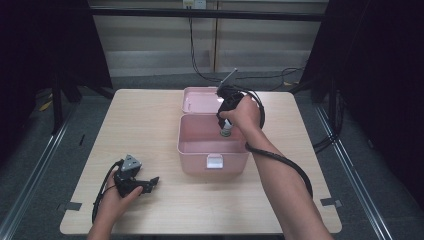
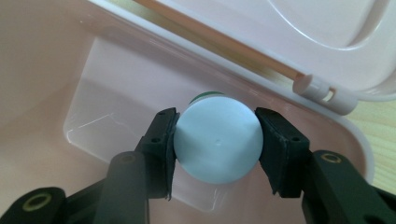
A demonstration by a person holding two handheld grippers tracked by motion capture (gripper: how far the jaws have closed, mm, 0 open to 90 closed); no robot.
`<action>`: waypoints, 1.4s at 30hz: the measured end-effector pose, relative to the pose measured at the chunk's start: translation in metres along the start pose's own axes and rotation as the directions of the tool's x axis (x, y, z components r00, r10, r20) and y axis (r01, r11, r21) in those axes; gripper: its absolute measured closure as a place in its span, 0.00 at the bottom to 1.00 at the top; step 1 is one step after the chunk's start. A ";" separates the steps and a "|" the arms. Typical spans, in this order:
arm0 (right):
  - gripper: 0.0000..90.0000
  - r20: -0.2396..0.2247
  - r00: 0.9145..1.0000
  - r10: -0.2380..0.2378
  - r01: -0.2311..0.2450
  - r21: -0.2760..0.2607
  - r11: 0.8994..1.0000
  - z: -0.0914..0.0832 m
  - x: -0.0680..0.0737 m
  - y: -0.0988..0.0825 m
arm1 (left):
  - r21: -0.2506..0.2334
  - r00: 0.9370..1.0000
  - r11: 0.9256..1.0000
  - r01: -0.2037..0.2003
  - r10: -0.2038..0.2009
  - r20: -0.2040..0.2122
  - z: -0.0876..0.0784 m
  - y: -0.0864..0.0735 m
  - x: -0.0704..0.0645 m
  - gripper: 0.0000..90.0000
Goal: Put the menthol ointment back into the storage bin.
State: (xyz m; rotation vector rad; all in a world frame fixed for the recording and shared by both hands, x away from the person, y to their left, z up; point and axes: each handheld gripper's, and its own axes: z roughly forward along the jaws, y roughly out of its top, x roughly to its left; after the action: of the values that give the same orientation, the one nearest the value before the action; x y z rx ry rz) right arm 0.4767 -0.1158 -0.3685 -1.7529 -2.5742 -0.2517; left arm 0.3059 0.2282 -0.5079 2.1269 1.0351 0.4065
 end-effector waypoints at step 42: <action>0.56 0.069 0.997 0.022 -0.021 -0.005 1.000 0.037 0.000 -0.006 | -0.002 1.000 1.000 0.000 0.000 -0.001 0.000 0.000 0.000 0.16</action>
State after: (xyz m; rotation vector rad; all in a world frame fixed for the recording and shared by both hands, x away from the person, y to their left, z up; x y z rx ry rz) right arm 0.4740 -0.1126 -0.4052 -1.8217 -2.6016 -0.2003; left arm 0.3059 0.2279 -0.5082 2.1251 1.0353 0.4083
